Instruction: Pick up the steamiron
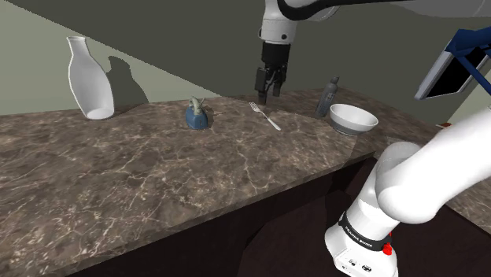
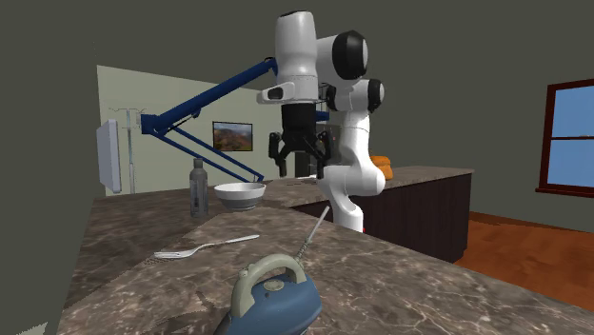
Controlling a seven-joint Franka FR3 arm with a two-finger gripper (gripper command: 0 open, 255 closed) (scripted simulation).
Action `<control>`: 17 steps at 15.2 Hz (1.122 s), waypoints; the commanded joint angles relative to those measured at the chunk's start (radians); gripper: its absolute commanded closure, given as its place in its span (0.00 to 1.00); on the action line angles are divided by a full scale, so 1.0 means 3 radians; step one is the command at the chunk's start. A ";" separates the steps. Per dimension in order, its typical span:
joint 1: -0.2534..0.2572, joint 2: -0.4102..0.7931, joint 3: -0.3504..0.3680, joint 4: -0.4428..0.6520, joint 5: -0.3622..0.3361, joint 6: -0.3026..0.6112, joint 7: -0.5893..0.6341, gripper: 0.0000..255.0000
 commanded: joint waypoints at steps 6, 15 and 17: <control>0.0078 0.0909 0.0078 0.0752 0.0187 0.0101 0.0174 0.00; 0.0158 0.2148 0.0158 0.2142 0.0366 -0.0102 0.0391 0.00; 0.0174 0.2457 0.0173 0.2545 0.0398 -0.0205 0.0443 0.00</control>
